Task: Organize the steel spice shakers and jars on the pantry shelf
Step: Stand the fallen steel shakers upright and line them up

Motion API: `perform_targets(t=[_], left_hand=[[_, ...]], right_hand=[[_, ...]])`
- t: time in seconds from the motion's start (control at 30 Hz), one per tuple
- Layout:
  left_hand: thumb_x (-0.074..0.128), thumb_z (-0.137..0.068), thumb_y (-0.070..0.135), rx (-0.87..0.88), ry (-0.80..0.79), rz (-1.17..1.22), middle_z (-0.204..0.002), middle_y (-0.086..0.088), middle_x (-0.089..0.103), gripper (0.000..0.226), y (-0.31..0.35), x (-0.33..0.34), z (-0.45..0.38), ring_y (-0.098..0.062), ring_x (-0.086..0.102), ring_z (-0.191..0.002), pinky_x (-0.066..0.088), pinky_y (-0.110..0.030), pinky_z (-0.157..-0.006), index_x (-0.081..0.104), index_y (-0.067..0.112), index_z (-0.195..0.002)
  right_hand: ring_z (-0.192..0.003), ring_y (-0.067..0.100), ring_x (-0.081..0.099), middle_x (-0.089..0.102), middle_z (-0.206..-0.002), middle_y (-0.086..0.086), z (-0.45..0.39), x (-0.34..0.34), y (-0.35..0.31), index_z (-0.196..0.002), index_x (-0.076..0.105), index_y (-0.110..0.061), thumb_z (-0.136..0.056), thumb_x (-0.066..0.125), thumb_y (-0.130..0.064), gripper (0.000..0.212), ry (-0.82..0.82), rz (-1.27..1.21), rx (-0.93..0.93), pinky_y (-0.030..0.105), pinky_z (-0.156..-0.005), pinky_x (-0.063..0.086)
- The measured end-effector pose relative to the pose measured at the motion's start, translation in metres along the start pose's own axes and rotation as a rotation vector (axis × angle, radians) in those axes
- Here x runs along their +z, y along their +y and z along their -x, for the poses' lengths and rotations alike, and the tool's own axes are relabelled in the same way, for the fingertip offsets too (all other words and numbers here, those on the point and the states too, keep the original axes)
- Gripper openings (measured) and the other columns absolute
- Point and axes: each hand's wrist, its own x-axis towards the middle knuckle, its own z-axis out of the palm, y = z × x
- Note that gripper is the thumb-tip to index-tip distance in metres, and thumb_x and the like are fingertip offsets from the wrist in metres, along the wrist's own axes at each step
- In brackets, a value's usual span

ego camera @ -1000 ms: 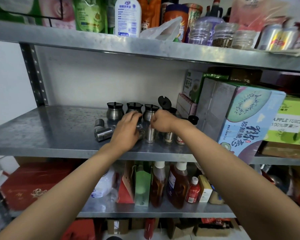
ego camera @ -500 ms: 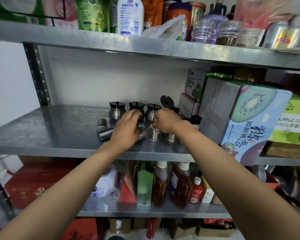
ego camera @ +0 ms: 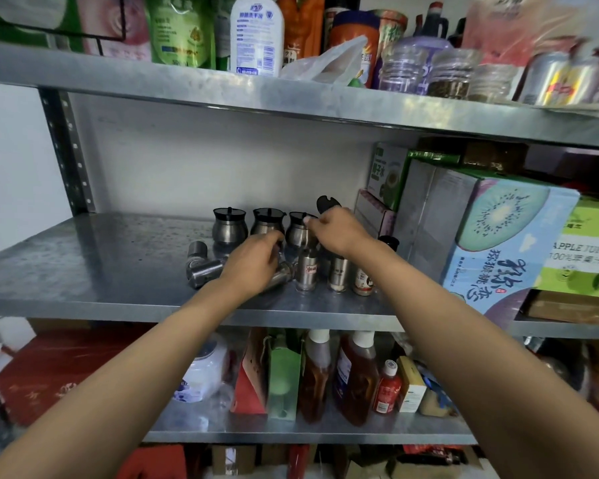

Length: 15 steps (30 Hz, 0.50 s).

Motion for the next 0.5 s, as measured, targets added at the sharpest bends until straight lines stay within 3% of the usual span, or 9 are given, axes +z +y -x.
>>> perform_targets(t=[0.1,0.2,0.33,0.43,0.5], left_hand=[[0.052,-0.090,0.005,-0.050,0.009,0.082,-0.106,-0.010,0.066,0.029,-0.001,0.000,-0.013,-0.027,0.062,-0.094,0.052,-0.036,-0.077,0.058,0.013,-0.117],[0.054,-0.091,0.007,-0.120,-0.017,0.173,-0.103,-0.008,0.068,0.025,-0.005,0.006,-0.030,-0.024,0.064,-0.091,0.054,-0.036,-0.079,0.062,0.015,-0.112],[0.058,-0.091,0.011,-0.197,-0.103,0.259,-0.102,-0.004,0.068,0.016,-0.006,0.018,-0.055,-0.020,0.063,-0.090,0.051,-0.032,-0.081,0.067,0.016,-0.102],[0.060,-0.089,0.018,-0.210,-0.213,0.117,-0.104,-0.004,0.067,0.014,-0.010,0.028,-0.069,-0.022,0.062,-0.094,0.050,-0.035,-0.086,0.070,0.018,-0.099],[0.060,-0.088,0.021,-0.235,-0.279,-0.035,-0.099,-0.007,0.068,0.012,-0.013,0.031,-0.075,-0.024,0.062,-0.088,0.051,-0.036,-0.080,0.071,0.017,-0.091]], right_hand=[[-0.058,0.024,0.050,0.048,-0.057,0.003,-0.011,-0.010,0.010,-0.060,0.057,-0.009,-0.094,0.050,-0.047,0.052,0.107,-0.083,0.025,0.029,-0.060,0.040],[-0.051,0.023,0.047,0.047,-0.053,0.001,-0.022,-0.015,0.022,-0.052,0.046,-0.016,-0.094,0.050,-0.047,0.052,0.113,-0.067,0.033,0.028,-0.056,0.038],[-0.055,0.024,0.050,0.049,-0.054,0.003,-0.035,-0.010,0.035,-0.052,0.046,-0.015,-0.093,0.051,-0.048,0.053,0.096,-0.026,0.037,0.029,-0.058,0.042],[-0.059,0.025,0.053,0.050,-0.057,0.004,-0.042,-0.003,0.041,-0.054,0.048,-0.015,-0.092,0.051,-0.049,0.052,0.094,-0.011,0.029,0.030,-0.058,0.043],[-0.062,0.026,0.055,0.053,-0.060,0.004,-0.044,-0.002,0.046,-0.056,0.051,-0.015,-0.093,0.051,-0.048,0.050,0.089,-0.043,0.032,0.031,-0.060,0.044]])
